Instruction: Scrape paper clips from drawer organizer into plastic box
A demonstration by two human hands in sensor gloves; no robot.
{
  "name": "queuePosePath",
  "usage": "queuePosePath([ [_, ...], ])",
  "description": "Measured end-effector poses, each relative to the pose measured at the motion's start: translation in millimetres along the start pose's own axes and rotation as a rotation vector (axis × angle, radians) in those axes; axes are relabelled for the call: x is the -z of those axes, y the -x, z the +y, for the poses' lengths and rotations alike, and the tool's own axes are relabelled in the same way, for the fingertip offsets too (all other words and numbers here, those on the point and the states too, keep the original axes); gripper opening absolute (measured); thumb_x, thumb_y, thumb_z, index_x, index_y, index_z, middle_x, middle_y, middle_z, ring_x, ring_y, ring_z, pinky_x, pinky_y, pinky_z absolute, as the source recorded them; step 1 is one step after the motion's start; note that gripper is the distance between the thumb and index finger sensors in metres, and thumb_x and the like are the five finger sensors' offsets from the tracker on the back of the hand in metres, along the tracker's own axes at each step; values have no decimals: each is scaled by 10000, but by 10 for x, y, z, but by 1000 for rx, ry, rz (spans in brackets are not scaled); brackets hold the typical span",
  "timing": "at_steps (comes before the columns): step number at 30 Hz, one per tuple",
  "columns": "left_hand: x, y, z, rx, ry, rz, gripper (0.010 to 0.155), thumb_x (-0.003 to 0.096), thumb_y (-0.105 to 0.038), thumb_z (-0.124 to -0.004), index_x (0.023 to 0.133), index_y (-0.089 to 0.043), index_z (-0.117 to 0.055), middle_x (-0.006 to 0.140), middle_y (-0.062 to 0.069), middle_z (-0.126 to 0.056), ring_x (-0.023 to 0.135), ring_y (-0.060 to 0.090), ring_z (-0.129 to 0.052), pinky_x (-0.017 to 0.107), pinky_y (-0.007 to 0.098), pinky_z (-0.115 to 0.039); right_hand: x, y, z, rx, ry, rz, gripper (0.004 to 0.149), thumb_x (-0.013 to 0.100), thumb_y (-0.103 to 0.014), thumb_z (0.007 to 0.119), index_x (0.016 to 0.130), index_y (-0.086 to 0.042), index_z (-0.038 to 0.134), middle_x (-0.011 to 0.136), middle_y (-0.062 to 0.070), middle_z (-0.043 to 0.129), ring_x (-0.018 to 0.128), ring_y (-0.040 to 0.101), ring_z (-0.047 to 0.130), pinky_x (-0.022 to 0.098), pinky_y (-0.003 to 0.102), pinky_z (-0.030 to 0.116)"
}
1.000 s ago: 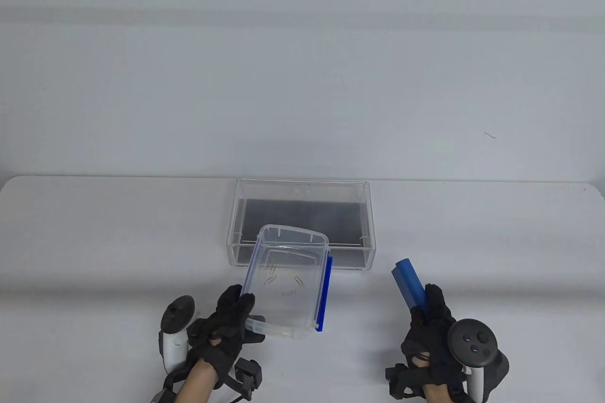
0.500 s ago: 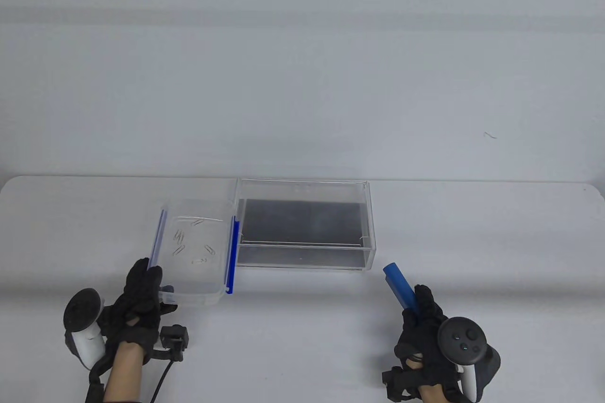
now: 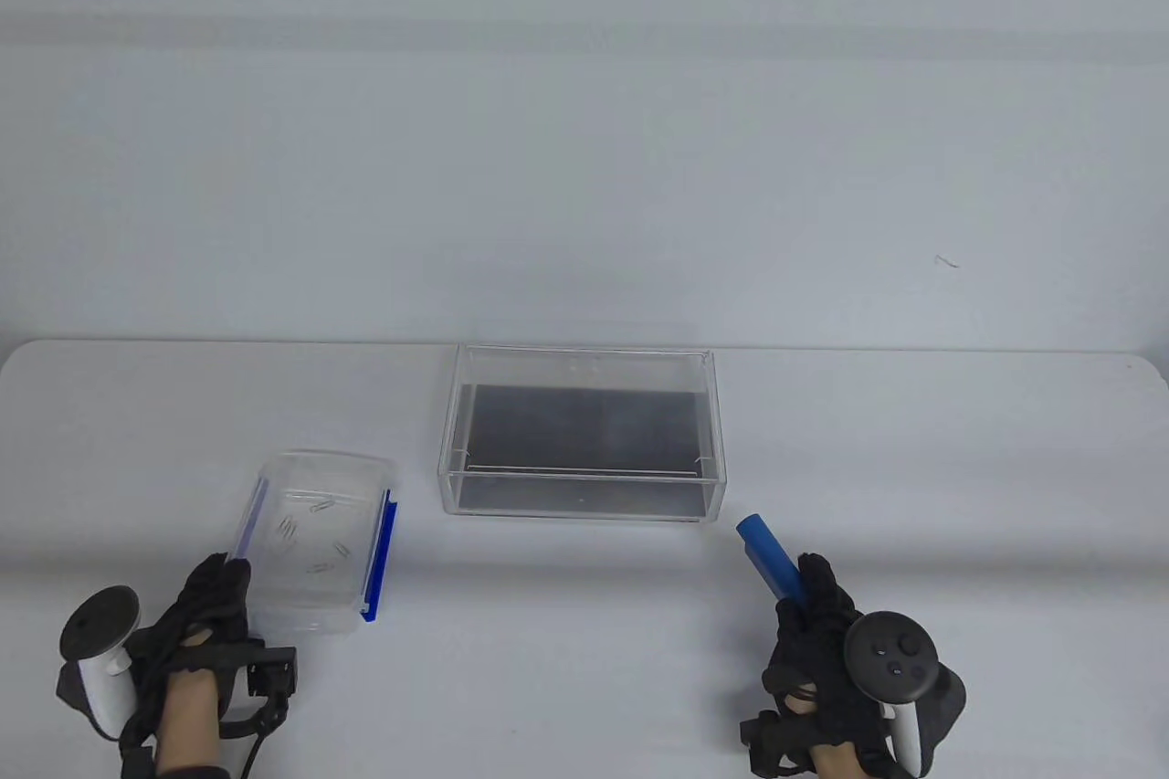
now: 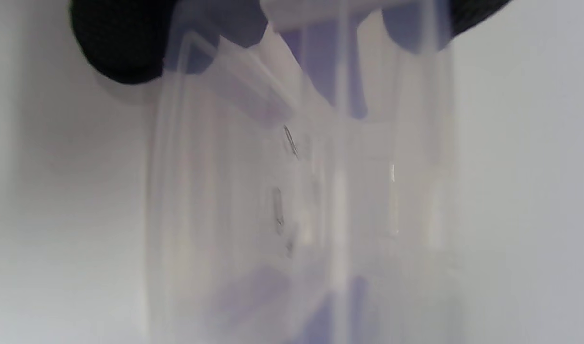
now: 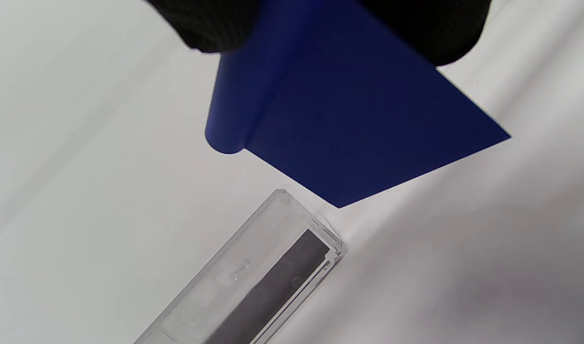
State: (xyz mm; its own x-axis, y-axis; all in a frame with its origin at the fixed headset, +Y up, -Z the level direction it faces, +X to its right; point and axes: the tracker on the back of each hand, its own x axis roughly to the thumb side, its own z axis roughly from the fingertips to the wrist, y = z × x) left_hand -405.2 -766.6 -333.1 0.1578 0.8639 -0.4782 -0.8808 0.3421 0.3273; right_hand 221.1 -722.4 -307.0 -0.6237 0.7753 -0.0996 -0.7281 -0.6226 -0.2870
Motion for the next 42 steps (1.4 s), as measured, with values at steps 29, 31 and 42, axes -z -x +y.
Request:
queuePosePath([
  [29,-841,-937,-703,424,-102,-557,682,462,-518,-665,1018,-143,-539,1033,159,-423,954,464,-470,677,552,-571,55,44,-111,-60,52,10,574,444,-333,719,961,-258,483,971,42,638,859,319,698,683,522,566],
  [31,-907,-933,-944,419,-12,-597,681,464,-510,-668,1017,-134,-543,1031,164,-428,951,469,-473,674,557,-571,63,62,-141,-58,69,16,569,440,-327,735,954,-265,497,973,27,645,866,316,691,687,524,558],
  [42,-959,-557,-1897,585,323,-521,682,467,-508,-661,1019,-130,-527,1028,183,-421,947,475,-473,667,556,-580,184,303,-345,-152,141,76,561,411,-283,822,912,-278,570,957,-10,693,884,318,671,699,540,528],
])
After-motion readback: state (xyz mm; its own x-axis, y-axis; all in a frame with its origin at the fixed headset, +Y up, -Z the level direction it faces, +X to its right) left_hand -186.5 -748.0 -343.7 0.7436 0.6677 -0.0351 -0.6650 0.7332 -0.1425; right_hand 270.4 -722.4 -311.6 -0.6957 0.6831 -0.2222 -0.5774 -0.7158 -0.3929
